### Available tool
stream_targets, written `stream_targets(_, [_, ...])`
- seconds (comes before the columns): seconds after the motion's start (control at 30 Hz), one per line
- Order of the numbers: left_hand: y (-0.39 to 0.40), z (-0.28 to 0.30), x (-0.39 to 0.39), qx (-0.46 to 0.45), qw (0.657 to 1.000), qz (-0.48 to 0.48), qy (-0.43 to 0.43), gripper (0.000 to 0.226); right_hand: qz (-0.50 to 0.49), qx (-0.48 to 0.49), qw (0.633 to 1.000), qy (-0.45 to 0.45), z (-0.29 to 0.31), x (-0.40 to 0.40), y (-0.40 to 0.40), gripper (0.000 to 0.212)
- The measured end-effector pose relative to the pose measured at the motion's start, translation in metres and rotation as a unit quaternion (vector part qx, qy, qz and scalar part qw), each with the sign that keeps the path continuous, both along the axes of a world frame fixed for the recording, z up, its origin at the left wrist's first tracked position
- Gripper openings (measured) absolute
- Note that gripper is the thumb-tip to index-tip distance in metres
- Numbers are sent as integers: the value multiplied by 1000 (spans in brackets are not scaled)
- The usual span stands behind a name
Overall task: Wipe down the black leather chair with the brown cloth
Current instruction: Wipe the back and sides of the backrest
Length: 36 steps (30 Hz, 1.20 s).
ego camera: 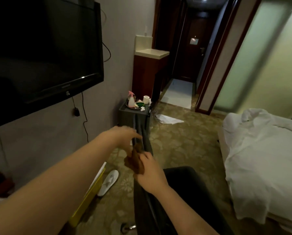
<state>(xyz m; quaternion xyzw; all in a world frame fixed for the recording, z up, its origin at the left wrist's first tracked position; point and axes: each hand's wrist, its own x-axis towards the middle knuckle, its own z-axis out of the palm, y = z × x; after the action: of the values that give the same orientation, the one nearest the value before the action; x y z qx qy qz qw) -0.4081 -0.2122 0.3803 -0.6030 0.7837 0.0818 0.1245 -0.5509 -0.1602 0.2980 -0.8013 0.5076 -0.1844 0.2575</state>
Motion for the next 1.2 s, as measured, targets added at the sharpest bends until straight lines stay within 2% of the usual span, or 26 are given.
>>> stream_targets(0.1, [38,7,-33,109,993,34,26,74,42,4,999,16,5,-46,37,48])
stream_targets(0.17, [62,10,-51,132,990,47,21,67,66,25,997,5,9,-80,58,52])
stream_targets(0.27, [90,9,-70,126,990,64,21,62,40,81,995,-37,11,-133,84,52])
stream_targets(0.33, [104,9,-84,117,992,51,11,57,-1,99,993,-64,11,-163,96,38])
stream_targets(0.43, [121,5,-116,97,995,7,-25,51,-30,95,993,-57,8,-201,110,27])
stream_targets(0.57, [131,-9,-149,66,995,-57,-51,45,-69,83,994,-2,10,-243,125,43])
stream_targets(0.73, [140,-24,-171,26,994,-109,-13,48,-119,45,991,36,12,-281,141,44])
stream_targets(0.9, [145,-32,-176,19,992,-114,55,44,-162,-37,985,55,6,-304,151,33])
stream_targets(1.2, [160,-34,-199,-28,988,-140,56,41,-255,-165,949,82,-10,-310,155,41])
